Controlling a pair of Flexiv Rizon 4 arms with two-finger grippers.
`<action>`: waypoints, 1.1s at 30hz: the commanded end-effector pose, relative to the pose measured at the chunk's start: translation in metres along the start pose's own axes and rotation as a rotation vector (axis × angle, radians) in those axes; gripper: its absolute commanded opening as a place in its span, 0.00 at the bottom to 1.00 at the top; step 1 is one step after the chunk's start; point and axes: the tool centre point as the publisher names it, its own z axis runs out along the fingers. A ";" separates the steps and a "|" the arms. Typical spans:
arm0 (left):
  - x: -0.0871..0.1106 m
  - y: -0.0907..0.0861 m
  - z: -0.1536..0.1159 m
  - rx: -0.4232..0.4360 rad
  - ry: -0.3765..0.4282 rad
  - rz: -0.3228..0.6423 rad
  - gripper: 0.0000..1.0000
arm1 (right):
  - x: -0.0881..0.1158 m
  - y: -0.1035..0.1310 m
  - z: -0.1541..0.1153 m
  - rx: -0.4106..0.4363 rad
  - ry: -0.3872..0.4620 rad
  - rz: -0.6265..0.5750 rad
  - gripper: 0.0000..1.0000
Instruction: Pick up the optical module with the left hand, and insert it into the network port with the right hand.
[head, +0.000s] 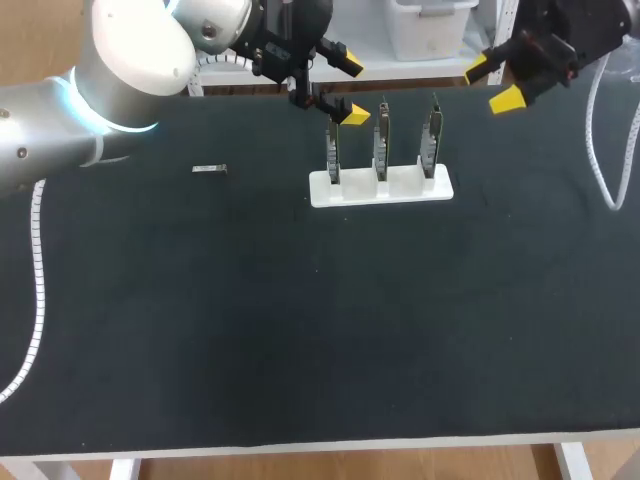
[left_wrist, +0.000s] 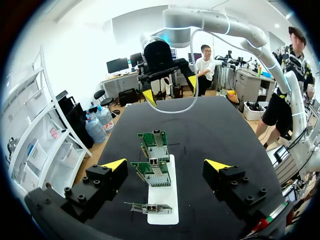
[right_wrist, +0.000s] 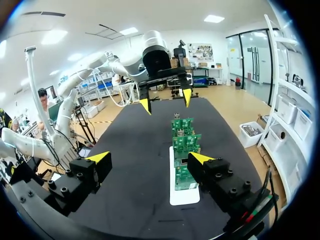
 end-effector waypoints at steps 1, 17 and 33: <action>-0.001 0.000 0.000 -0.001 0.004 -0.002 1.00 | 0.001 0.012 0.002 0.050 0.001 -0.002 1.00; -0.001 0.000 0.000 -0.001 0.004 -0.002 1.00 | -0.004 0.039 -0.004 0.117 0.057 -0.033 1.00; -0.001 0.000 0.000 -0.001 0.004 -0.002 1.00 | 0.009 0.038 -0.003 0.158 0.039 -0.061 1.00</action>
